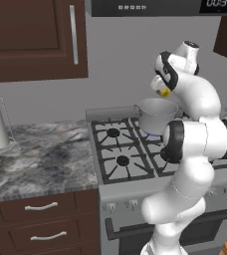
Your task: Turn on the burner for the pot on the stove. Wait thirty seconds for the pot to heat up. Then add the lemon to the pot.
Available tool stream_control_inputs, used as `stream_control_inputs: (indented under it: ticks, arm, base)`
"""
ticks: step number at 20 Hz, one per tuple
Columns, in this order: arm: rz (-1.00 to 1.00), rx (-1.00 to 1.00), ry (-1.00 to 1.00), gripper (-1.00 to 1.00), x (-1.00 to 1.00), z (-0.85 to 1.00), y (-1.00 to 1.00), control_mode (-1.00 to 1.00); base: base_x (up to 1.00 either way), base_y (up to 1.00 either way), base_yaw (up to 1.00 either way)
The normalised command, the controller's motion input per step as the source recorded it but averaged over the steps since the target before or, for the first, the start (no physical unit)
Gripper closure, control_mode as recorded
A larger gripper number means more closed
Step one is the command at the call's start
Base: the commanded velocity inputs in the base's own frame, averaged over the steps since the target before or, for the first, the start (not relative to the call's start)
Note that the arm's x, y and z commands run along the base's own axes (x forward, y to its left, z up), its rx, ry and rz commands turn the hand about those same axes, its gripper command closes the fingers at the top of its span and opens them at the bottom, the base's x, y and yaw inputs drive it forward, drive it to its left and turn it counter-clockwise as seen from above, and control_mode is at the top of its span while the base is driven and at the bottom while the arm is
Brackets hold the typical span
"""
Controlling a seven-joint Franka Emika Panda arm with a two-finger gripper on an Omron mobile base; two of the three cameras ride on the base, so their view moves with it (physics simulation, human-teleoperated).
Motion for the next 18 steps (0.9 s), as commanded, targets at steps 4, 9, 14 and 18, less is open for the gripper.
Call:
stream_control_inputs:
  ticks: [4,9,14,18]
  arm:
    - [-0.06,0.00,0.14,1.00,0.82,-0.27,-0.13,-1.00]
    - [-0.19,0.00,0.24,1.00,0.87,-0.12,-0.02,-1.00]
    - [-0.03,0.00,0.11,1.00,0.45,-0.08,-0.19,-1.00]
    - [0.00,0.00,0.00,1.00,0.00,-0.10,-0.18,-1.00]
  base:
    - [0.00,0.00,0.00]
    - [0.00,0.00,0.00]
    - [0.00,0.00,0.00]
    - [0.00,0.00,0.00]
